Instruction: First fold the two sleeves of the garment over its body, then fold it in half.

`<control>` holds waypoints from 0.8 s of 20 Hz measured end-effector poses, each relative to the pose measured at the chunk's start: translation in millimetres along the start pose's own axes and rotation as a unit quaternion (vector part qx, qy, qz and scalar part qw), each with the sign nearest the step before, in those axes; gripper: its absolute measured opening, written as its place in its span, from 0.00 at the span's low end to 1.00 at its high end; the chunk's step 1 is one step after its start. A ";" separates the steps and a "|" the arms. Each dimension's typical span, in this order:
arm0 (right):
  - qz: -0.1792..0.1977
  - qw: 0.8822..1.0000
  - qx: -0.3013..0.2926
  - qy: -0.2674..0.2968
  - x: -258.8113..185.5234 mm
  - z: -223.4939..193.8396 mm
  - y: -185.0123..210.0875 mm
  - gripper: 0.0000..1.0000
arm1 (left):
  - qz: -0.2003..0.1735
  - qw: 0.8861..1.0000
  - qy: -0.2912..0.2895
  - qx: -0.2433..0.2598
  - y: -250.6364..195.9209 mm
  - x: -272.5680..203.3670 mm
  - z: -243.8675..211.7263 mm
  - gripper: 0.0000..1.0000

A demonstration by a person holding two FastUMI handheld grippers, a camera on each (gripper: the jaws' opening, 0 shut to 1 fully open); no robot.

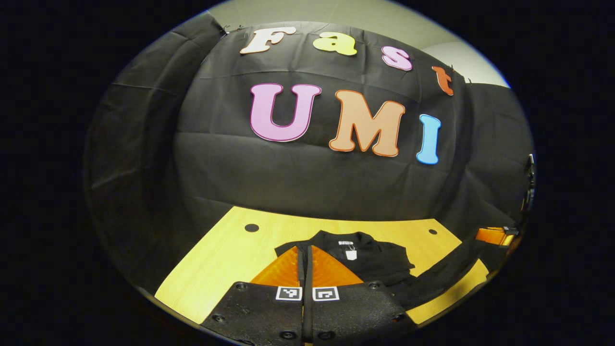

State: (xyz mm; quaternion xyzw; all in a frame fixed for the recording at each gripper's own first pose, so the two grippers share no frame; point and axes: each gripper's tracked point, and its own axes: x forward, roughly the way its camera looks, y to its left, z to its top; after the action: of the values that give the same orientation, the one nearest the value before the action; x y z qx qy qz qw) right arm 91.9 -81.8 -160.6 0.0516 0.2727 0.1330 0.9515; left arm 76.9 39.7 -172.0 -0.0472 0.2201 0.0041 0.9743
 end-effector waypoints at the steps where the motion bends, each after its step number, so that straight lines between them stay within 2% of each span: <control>1: 0.002 1.000 -0.002 0.001 9.8 7.3 -2.6 0.02 | 0.000 1.000 -0.001 0.001 -2.9 8.9 3.7 0.00; 7: 0.016 1.000 -0.001 0.004 64.0 27.7 -18.4 0.02 | 0.008 1.000 0.002 0.001 -7.4 64.9 14.6 0.00; 9: 0.018 1.000 -0.003 0.010 81.3 28.3 -26.2 0.05 | 0.017 1.000 0.009 0.004 -3.9 85.0 11.8 0.00; 10: 0.018 1.000 -0.002 0.011 90.0 28.9 -30.5 0.00 | 0.022 1.000 0.012 0.008 -1.9 94.3 8.8 0.00; 16: 0.015 0.999 0.011 0.034 141.9 22.3 -58.6 0.02 | 0.049 0.998 0.032 -0.003 12.5 149.0 -4.0 0.00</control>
State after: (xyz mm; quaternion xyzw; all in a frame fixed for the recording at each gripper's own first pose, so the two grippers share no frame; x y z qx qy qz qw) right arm 232.8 -98.7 -223.5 0.0612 0.3052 0.1457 0.9391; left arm 209.4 49.9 -240.6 -0.0392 0.2531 0.0504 0.9653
